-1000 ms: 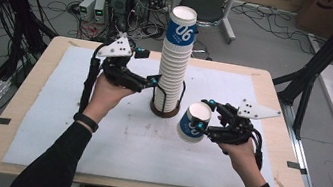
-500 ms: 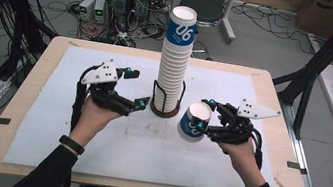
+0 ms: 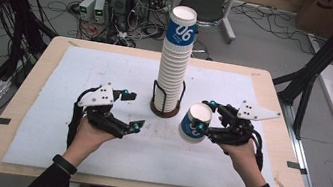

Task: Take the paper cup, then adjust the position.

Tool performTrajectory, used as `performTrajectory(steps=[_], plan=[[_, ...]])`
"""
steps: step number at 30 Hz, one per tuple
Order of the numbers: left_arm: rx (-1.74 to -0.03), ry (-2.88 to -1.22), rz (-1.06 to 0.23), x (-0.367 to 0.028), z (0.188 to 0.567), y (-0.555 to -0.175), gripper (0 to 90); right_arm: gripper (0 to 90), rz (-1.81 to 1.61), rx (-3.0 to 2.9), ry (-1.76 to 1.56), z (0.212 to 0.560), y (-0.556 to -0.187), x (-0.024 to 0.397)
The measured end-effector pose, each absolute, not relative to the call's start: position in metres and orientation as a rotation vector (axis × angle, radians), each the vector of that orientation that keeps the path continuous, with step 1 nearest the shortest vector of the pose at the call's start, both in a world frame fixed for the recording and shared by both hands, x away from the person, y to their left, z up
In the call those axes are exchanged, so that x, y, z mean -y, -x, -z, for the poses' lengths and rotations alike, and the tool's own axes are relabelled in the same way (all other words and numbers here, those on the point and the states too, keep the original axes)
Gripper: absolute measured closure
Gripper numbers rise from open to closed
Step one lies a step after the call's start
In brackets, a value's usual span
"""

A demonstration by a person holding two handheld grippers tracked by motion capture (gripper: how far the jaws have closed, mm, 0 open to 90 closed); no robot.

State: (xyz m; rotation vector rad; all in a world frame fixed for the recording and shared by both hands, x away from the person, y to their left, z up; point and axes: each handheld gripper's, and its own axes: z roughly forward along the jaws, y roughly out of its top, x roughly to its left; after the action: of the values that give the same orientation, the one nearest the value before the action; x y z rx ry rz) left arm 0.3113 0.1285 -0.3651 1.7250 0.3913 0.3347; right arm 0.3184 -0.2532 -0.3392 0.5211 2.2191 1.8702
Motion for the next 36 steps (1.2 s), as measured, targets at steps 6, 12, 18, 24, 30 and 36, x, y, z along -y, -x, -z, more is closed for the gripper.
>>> performTrajectory(steps=[6, 12, 18, 24, 30, 36], plan=[[-0.388, -1.725, -0.324, -0.128, 0.369, -0.310, 8.5, 30.9, -1.866, -2.216, -0.518, 0.340, -0.319, 0.255], [-0.385, -1.722, -0.305, -0.123, 0.372, -0.314, 8.5, 30.9, -1.860, -2.213, -0.525, 0.340, -0.318, 0.257], [-0.354, -1.744, -0.251, -0.109, 0.376, -0.315, 8.5, 30.9, -1.877, -2.209, -0.518, 0.339, -0.317, 0.259], [-0.340, -1.738, -0.188, -0.098, 0.380, -0.314, 8.5, 30.9, -1.892, -2.228, -0.488, 0.340, -0.316, 0.256], [-0.314, -1.749, -0.149, -0.082, 0.387, -0.313, 8.5, 30.9, -1.908, -2.253, -0.462, 0.340, -0.314, 0.249], [-0.276, -1.749, -0.111, -0.062, 0.389, -0.311, 8.5, 30.9, -1.910, -2.277, -0.442, 0.342, -0.312, 0.244]])
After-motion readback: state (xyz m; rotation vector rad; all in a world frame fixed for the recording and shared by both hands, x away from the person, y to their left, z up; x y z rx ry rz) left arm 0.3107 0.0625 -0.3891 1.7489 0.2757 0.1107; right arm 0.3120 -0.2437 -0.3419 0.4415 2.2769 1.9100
